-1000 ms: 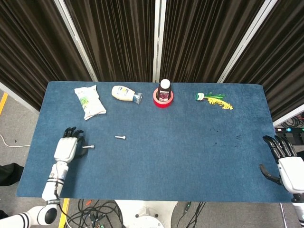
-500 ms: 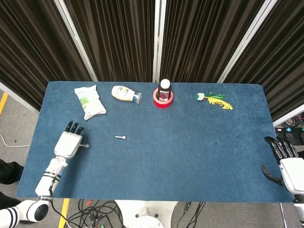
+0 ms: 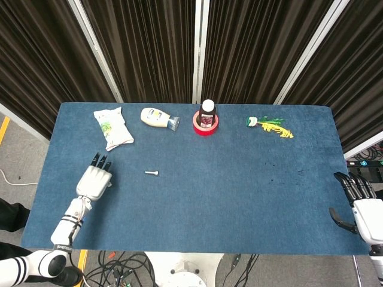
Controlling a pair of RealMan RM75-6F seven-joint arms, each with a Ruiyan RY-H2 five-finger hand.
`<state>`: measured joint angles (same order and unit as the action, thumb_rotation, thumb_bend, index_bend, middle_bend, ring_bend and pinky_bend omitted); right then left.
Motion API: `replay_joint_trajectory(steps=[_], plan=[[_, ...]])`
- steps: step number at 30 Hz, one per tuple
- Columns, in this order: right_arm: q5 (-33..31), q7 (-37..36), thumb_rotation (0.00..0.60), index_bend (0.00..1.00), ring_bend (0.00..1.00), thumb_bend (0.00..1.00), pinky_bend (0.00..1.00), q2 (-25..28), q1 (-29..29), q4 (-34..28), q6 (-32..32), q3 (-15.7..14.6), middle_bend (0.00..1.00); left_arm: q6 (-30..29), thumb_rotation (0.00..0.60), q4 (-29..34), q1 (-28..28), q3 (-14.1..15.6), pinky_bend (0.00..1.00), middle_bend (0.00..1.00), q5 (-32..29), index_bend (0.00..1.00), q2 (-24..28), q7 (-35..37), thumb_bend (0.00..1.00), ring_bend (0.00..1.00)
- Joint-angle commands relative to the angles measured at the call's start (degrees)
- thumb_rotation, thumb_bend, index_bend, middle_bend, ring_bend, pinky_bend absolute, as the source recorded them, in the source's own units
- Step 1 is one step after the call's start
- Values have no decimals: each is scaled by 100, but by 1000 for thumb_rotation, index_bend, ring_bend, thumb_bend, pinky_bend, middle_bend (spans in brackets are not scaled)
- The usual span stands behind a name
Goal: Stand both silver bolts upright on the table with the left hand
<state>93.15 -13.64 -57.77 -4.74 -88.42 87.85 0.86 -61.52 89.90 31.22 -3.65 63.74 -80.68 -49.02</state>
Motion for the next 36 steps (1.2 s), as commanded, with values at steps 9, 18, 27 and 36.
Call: replay_joint_trajectory(steps=[9,18,27,36], plan=[[2,2,600,26,0,268,0,4,1,-6,-5,2,100,-72,600,33,49,96,0,195,-53,433,3,23,424,60],[9,25,600,26,0,269,0,23,7,-27,1,1,100,-444,600,733,-25,-103,0,183,362,331,231,899,375,35],[62,102,600,26,0,268,0,135,63,-135,113,-6,100,-156,600,-350,362,-769,4,184,539,353,-726,2831,295,35],[65,145,600,26,0,268,0,134,65,-184,94,-11,100,443,600,-1262,765,-845,3,184,95,418,-1361,2860,187,35]])
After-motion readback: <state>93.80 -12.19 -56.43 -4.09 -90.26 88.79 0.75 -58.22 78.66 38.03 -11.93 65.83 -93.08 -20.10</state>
